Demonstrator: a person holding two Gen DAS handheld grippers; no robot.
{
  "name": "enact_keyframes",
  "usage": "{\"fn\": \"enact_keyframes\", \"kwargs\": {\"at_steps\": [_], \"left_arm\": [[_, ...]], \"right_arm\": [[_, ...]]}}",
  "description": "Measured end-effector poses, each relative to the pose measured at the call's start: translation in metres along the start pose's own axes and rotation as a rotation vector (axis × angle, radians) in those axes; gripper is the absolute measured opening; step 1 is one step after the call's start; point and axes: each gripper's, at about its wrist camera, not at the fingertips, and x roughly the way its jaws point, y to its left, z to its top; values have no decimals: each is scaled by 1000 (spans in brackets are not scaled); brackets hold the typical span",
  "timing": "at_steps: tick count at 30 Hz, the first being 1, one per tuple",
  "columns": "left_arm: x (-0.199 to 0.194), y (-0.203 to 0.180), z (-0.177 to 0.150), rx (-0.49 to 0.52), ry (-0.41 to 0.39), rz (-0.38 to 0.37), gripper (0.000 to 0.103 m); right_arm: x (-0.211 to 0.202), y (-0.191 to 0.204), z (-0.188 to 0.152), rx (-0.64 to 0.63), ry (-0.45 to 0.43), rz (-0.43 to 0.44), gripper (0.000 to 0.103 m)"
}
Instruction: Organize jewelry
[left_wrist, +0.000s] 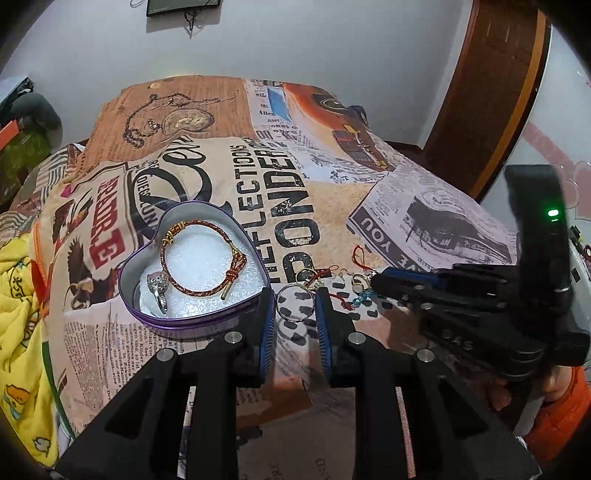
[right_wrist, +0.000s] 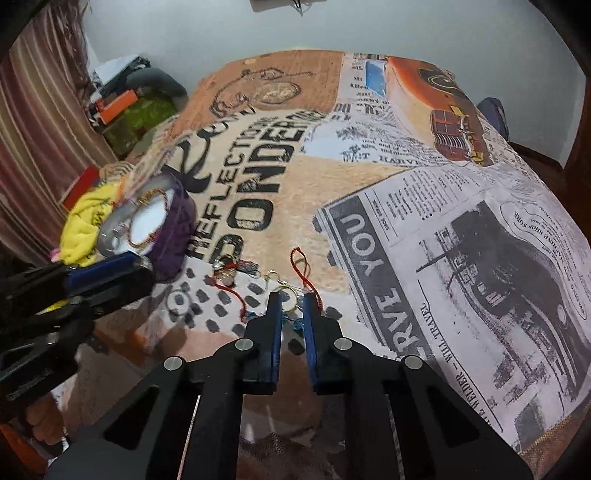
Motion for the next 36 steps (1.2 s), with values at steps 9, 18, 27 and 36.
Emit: {"fn": "enact_keyframes", "kwargs": {"at_steps": [9,18,27,36], "left_arm": [[-2,3,-4,-14,-5,-18,21],[-8,4,-5,-19,-16,-16,21],[-24,5,-3,-23,-41,-13,21],[-47,11,-1,-29,-82,5,21]], "right_arm": [[6,-6,5,19,3,-15,10],[0,4,3,-21,-17,-47,7],[-25,6,0,-2,-61,-34,7],[-60,15,13,7,-152,-22,7]]}}
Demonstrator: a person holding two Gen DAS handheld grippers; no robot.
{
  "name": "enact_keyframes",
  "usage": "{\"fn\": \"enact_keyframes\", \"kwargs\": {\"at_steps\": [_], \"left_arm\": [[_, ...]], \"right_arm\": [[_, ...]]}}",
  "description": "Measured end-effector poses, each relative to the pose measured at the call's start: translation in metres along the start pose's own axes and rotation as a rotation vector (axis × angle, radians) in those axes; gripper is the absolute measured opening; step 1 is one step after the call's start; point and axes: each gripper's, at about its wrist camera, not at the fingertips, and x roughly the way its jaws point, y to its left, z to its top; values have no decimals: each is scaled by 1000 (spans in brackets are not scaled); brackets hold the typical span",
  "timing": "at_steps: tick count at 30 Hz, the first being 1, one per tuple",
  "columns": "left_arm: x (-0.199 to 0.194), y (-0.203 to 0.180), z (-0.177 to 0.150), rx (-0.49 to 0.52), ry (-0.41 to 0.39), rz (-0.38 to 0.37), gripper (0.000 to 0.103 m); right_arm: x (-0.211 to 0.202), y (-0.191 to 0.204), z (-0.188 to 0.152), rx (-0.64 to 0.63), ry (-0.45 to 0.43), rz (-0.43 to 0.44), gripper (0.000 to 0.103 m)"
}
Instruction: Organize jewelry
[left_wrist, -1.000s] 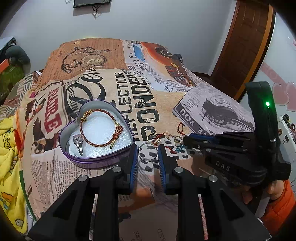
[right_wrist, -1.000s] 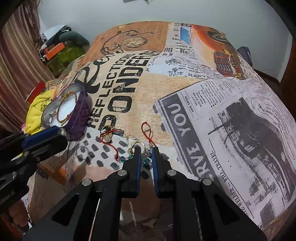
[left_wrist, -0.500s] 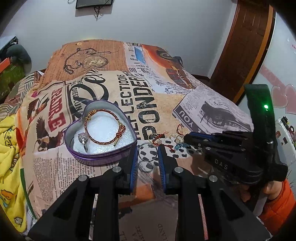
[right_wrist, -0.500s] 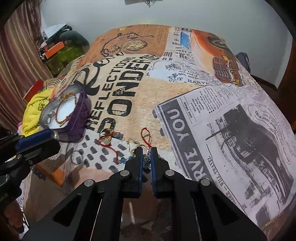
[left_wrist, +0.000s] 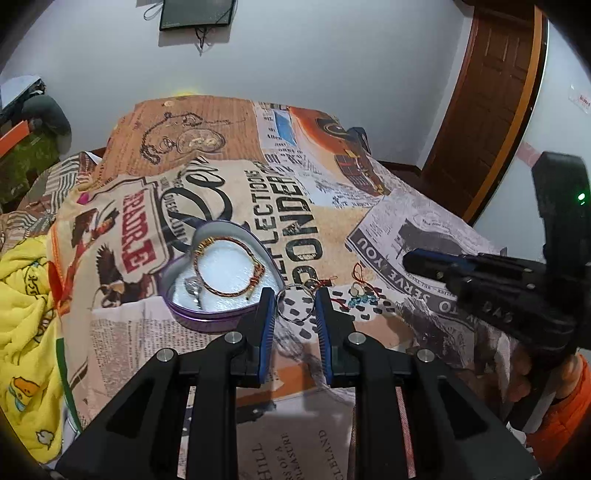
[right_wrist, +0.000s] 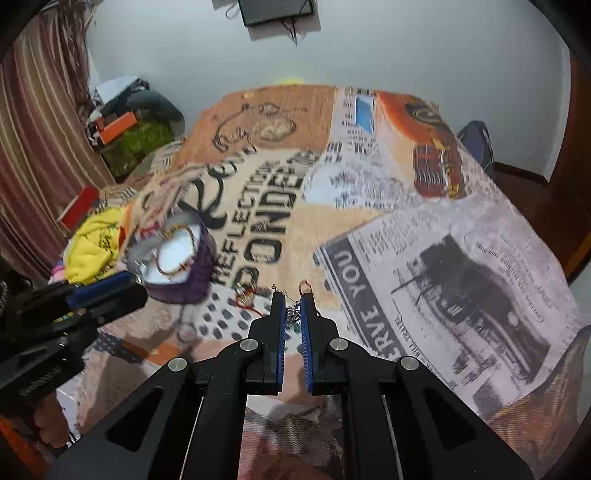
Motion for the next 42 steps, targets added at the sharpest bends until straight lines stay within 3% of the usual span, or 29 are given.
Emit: {"fn": "enact_keyframes", "kwargs": {"at_steps": [18,34,42], "left_arm": [[-20,39,18,-26,-64,75,21],[8,68,14,-51,-20,68,21],[22,63,11,-8,9,44,21]], "right_arm": [[-11,47,25,-23,-103,109,7],[37,75,36,-52,-36,175,7],[61,80,39,-49,19,208,7]]}}
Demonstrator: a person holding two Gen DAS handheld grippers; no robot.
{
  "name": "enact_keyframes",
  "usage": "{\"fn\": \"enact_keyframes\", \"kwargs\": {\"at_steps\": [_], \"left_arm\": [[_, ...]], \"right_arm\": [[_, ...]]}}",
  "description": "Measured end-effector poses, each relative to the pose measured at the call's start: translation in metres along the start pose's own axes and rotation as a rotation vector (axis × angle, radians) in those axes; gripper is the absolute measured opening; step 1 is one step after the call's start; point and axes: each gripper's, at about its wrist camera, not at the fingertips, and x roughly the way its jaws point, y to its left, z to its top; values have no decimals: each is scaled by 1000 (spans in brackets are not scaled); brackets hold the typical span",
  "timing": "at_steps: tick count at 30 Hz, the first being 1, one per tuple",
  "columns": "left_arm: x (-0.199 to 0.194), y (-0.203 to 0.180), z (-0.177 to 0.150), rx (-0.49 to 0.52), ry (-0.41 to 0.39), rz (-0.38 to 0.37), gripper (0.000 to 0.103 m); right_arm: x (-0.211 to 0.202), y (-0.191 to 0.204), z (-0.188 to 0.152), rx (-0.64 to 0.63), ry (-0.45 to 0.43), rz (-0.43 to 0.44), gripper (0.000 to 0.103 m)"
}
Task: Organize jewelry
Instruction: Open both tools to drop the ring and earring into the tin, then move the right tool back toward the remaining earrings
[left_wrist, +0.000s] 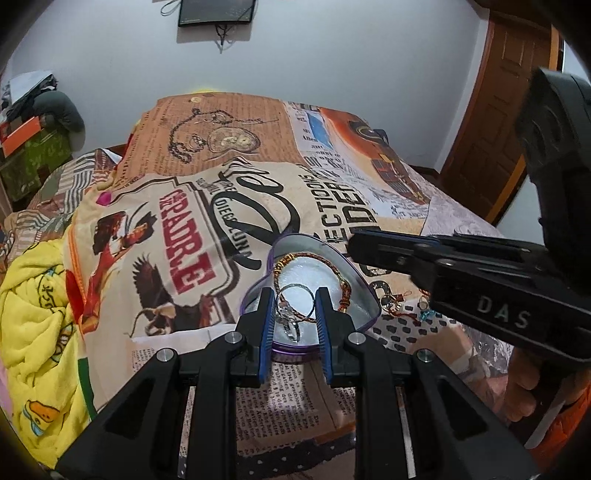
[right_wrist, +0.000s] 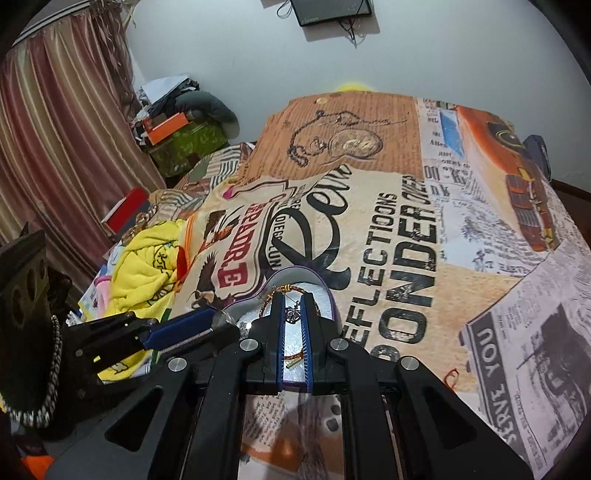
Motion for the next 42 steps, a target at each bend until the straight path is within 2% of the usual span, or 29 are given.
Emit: {"fn": "enact_keyframes", "kwargs": {"at_steps": [12,16,18,20,33,42], "left_arm": [[5,6,3,-20,11,27,21],[0,8,3,-30,3,42,31],[-3,9,3,-36,-3,46,32],[-8,9,3,-42,-10,57,32],[-38,0,3,-43,-31,102,36],[-49,-27,0,-11,-32,101,41]], "right_arm": [[11,0,5,-20,43,-8,9],[3,1,2,-25,32,-24,22],[-3,0,1,-29,18,-41,32],[-8,0,0,-31,5,-59,35],[-50,-10,-13,-46,-29,-125,36],[-79,-40,-33,1,-27,-180,36]]}}
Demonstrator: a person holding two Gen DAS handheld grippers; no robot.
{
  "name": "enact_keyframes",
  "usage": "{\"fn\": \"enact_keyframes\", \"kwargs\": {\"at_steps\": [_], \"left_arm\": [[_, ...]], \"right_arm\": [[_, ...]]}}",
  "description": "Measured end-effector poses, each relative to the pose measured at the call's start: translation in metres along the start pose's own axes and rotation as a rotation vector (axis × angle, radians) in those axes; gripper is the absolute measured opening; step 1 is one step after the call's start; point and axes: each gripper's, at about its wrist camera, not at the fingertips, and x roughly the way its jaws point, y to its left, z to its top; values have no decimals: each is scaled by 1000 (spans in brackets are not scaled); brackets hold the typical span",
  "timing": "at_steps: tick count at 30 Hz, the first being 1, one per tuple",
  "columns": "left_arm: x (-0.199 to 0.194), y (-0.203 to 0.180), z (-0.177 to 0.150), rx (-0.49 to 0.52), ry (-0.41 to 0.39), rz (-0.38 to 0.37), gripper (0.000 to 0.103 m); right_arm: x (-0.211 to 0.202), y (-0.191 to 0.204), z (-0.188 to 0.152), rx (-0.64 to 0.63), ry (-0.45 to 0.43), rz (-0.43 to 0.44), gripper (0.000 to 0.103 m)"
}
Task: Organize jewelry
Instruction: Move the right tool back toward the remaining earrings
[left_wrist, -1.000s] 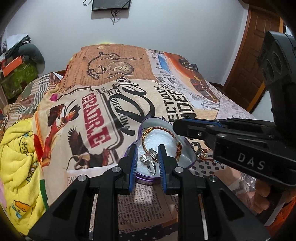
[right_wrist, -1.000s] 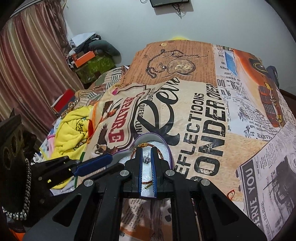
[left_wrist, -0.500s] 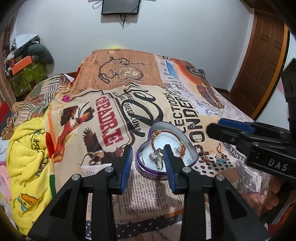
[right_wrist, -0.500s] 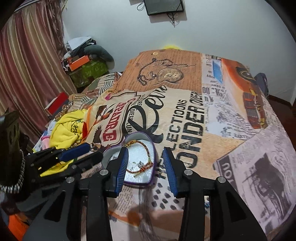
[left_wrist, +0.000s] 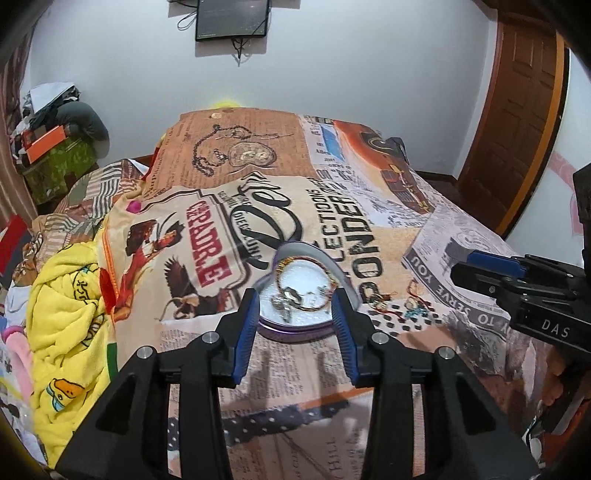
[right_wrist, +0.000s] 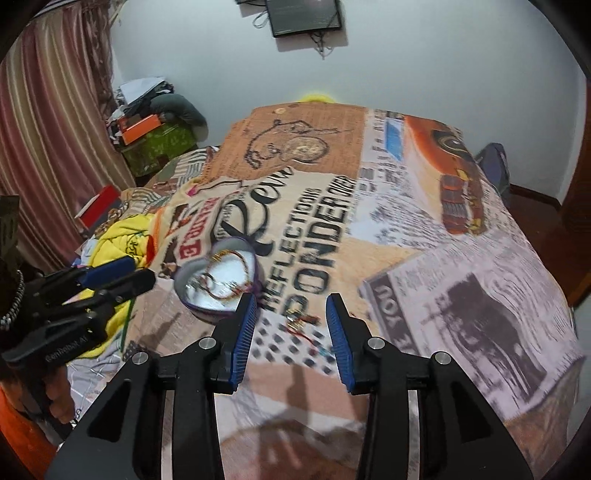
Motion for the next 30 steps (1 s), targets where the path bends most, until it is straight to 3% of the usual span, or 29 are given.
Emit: {"fn": "enact_keyframes", "kwargs": {"at_steps": [8,18,30], "left_arm": [[14,-35,-7,33,51,-47,42],[64,-77,-26,77,180,-123,42],[105,-73,-22,-10,235,-156,32]], "right_arm": [[-14,-39,-20,48,23,-68,36],[-10,-77,-45,106,92,-105,36],[10,-87,-56,121,143,-76,36]]}}
